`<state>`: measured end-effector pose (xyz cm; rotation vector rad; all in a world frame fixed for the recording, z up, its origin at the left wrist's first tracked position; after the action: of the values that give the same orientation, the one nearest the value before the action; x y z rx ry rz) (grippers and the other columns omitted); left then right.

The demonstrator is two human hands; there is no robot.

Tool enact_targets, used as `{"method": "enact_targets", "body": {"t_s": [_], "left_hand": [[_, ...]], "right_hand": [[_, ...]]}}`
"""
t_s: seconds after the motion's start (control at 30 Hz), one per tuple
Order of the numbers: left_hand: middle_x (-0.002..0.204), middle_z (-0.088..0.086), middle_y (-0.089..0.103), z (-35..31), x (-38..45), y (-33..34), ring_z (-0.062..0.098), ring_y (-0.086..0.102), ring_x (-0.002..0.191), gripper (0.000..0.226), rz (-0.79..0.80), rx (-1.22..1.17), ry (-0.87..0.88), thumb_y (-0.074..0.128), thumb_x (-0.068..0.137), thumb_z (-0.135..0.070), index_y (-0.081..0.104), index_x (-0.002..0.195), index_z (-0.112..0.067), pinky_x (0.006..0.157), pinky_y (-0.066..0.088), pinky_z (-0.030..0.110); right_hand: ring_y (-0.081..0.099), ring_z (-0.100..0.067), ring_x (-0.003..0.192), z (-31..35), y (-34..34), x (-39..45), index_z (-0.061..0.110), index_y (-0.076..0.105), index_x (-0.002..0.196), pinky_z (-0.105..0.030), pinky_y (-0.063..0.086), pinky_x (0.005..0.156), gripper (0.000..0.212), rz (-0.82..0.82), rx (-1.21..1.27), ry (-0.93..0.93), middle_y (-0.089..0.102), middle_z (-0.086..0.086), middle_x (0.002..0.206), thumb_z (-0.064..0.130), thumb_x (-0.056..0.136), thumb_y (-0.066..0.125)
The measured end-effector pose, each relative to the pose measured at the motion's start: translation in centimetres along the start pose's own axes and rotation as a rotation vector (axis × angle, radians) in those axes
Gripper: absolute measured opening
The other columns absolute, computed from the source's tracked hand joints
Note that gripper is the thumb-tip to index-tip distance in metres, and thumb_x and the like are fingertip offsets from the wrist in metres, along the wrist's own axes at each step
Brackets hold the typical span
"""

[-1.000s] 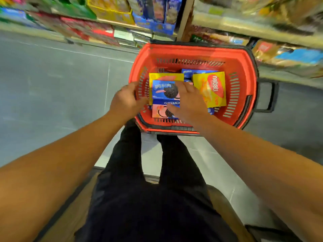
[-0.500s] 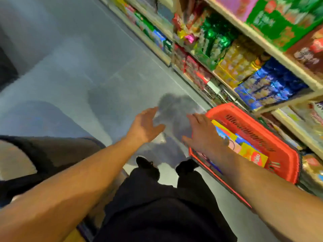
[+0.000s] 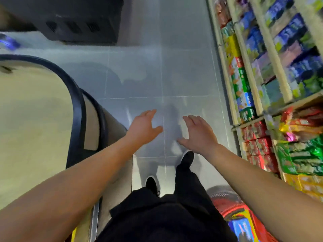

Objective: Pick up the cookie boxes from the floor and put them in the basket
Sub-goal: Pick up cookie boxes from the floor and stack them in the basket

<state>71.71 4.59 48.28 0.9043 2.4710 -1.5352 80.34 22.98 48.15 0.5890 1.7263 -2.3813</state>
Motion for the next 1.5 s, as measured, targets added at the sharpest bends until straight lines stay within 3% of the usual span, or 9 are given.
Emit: {"method": "enact_targets", "body": {"t_s": [0.4,0.57,0.9,1.3,1.5], "left_hand": [[0.152,0.007,0.036,4.1,12.0,-9.2,0.024,0.036,0.138,0.073,-0.285,-0.247,-0.476,0.061,0.087,-0.039,0.031,0.149,-0.015,0.113,0.027,0.035],[0.154,0.005,0.034,5.9,14.9,-12.8,0.02,0.03,0.141,0.074,-0.384,-0.334,-0.618,0.062,0.088,-0.039,0.029,0.15,-0.015,0.113,0.024,0.032],[0.155,0.003,0.03,18.2,23.8,-22.8,0.021,0.028,0.142,0.075,-0.554,-0.551,-0.841,0.06,0.089,-0.043,0.026,0.151,-0.017,0.114,0.023,0.032],[0.153,0.007,0.034,35.5,35.9,-41.0,0.025,0.032,0.14,0.075,-0.618,-0.514,-0.898,0.062,0.087,-0.042,0.029,0.149,-0.017,0.112,0.026,0.034],[0.152,0.005,0.038,46.4,42.5,-50.3,0.024,0.035,0.139,0.07,-0.695,-0.521,-1.011,0.063,0.088,-0.039,0.034,0.148,-0.017,0.111,0.026,0.03]], "right_hand": [[0.029,-0.029,0.14,3.4,-10.4,24.5,0.022,0.026,0.152,-0.039,0.025,0.116,0.087,0.107,-0.227,-0.403,0.035,-0.003,0.152,0.06,0.08,0.059],[0.024,-0.028,0.144,8.2,-13.0,32.5,0.019,0.022,0.153,-0.036,0.019,0.118,0.088,0.183,-0.288,-0.585,0.029,-0.005,0.157,0.057,0.084,0.06],[0.025,-0.025,0.144,25.6,-15.6,49.8,0.023,0.021,0.154,-0.039,0.03,0.113,0.087,0.263,-0.41,-0.81,0.027,0.0,0.157,0.057,0.084,0.06],[0.024,-0.026,0.144,45.2,-18.7,69.5,0.017,0.019,0.154,-0.036,0.021,0.119,0.09,0.254,-0.409,-0.885,0.028,-0.006,0.157,0.057,0.085,0.06],[0.027,-0.026,0.143,58.0,-19.3,83.0,0.016,0.021,0.154,-0.035,0.026,0.117,0.091,0.307,-0.417,-0.947,0.028,-0.006,0.157,0.057,0.084,0.062]]}}
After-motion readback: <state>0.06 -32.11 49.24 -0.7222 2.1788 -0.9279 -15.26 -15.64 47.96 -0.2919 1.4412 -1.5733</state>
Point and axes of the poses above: each hand's wrist, its own x-axis towards the middle knuckle, its own y-axis out of the palm, z = x × y, the point moved 3 cm from there along x, towards the middle knuckle
